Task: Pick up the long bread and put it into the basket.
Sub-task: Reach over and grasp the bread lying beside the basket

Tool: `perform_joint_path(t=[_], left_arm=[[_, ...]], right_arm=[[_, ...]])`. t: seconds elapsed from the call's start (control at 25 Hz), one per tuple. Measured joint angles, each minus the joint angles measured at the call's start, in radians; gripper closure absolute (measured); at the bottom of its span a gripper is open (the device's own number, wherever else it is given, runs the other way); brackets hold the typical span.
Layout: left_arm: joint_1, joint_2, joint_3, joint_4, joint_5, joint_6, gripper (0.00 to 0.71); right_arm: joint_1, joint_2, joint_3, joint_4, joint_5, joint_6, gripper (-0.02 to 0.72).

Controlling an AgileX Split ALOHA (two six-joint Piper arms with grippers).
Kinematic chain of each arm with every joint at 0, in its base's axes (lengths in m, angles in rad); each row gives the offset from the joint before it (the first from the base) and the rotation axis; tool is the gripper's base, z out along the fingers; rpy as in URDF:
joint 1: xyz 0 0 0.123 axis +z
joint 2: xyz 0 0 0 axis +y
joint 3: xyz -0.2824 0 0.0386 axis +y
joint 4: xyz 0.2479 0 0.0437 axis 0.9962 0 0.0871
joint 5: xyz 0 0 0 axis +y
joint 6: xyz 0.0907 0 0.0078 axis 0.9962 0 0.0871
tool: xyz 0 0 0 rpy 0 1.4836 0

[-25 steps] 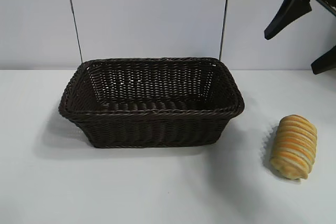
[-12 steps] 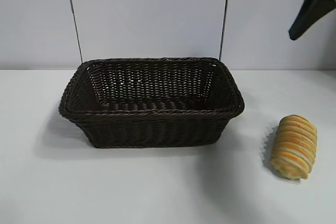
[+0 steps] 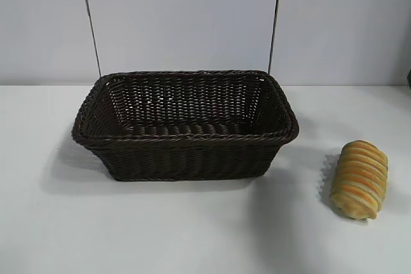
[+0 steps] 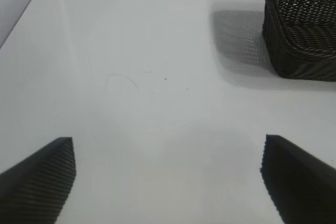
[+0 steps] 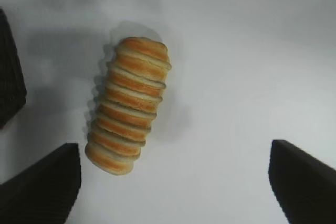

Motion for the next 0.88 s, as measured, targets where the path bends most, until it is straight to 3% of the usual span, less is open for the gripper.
perform_joint_path(t=[0.16,0.44,0.64,0.76,0.88], left_arm=[[0.000,0.000,0.000,0.000,0.000,0.000,0.016],[0.000,0.000,0.001,0.000,-0.001,0.000,0.016],[0.000,0.000,0.001,0.000,-0.001,0.000,0.016],[0.000,0.000,0.001,-0.001,-0.001,0.000,0.016],[0.000,0.000,0.001,-0.001,-0.001,0.000,0.016]], right_arm=[[0.000,0.093,0.000,0.055,-0.073,-0.019,0.008],[0.010,0.211,0.000,0.176,-0.183,-0.126,0.008],[0.094,0.275,0.000,0.198,-0.234,-0.157,0.033],[0.147,0.307,0.000,0.201,-0.267,-0.146,0.120],[0.160,0.320,-0.005,0.197,-0.268,-0.111,0.308]])
